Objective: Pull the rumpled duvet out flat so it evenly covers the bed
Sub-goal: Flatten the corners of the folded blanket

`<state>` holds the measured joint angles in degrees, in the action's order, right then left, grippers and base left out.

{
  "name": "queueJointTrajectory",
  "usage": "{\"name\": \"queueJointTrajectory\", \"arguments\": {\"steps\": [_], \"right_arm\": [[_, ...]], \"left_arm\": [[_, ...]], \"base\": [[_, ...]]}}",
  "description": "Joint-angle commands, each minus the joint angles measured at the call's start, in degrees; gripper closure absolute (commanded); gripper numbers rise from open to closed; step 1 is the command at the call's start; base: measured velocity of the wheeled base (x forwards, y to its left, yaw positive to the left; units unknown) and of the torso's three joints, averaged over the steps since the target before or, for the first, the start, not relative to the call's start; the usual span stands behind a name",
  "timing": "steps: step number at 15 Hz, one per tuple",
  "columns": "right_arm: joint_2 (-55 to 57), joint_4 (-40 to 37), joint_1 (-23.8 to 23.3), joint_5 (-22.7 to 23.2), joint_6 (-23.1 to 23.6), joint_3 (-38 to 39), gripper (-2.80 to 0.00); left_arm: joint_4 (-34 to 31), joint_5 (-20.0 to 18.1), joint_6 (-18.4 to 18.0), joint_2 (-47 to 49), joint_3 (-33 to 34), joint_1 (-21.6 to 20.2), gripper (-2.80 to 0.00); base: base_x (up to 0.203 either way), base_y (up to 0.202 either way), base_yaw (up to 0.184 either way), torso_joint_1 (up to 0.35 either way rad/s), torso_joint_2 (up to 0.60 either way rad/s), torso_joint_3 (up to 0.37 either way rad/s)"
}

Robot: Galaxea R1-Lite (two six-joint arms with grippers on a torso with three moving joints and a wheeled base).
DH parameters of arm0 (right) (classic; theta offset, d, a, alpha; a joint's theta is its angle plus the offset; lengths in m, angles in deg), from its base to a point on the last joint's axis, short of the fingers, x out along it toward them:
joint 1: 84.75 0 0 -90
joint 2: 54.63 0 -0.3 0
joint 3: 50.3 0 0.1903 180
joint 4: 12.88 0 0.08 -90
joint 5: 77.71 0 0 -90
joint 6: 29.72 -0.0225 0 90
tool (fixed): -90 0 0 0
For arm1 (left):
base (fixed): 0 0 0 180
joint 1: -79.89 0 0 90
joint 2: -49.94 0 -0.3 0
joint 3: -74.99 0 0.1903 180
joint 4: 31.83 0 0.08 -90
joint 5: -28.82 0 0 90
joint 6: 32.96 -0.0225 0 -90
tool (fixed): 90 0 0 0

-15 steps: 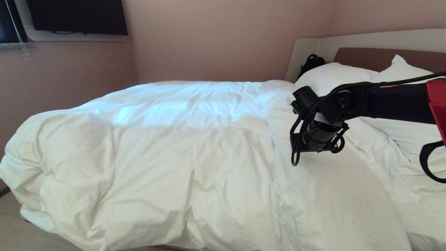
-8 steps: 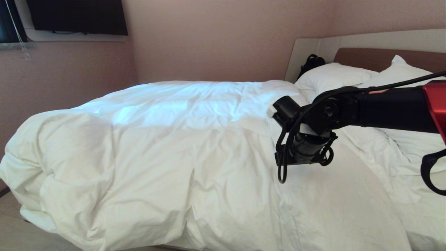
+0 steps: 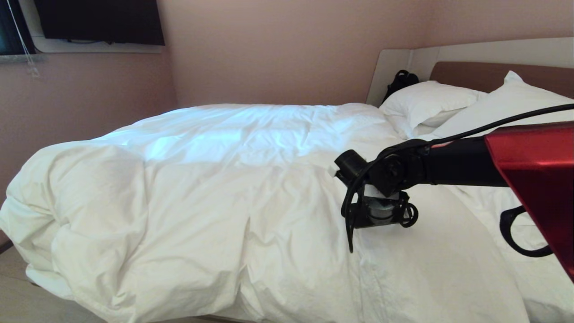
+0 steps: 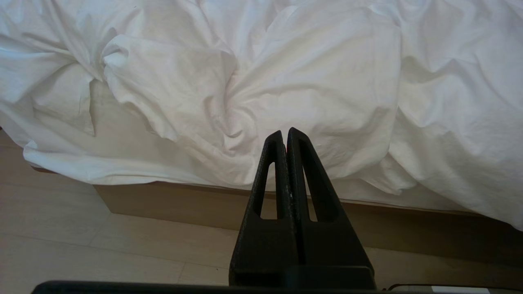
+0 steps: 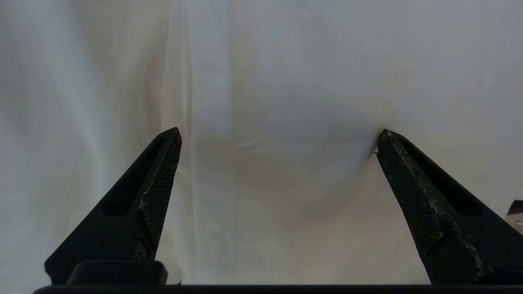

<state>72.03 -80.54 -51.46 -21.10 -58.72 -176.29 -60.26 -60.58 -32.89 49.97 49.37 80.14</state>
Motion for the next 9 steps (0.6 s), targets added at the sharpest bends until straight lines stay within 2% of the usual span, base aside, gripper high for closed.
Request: {"name": "queueJointTrajectory", "arguments": {"steps": [1,5,9], "right_arm": [[2.89,1.25,0.11,-2.57,0.21,-0.63,-2.80],[5.35,2.01,-0.51,-2.56,0.79,-1.18,-2.80],[8.71,1.75,-4.55,-2.80,1.10,-4.02,-2.80]], "left_arm": [[-0.03,0.02,0.01,0.05,0.04,-0.05,0.00],[-0.03,0.02,0.01,0.06,-0.03,0.02,0.00],[-0.03,0.02,0.01,0.04,-0.03,-0.06,0.00]], "base": [[0.000,0.000,0.000,0.000,0.00,0.000],[0.000,0.000,0.000,0.000,0.00,0.000],[0.000,0.000,0.000,0.000,0.00,0.000]]}}
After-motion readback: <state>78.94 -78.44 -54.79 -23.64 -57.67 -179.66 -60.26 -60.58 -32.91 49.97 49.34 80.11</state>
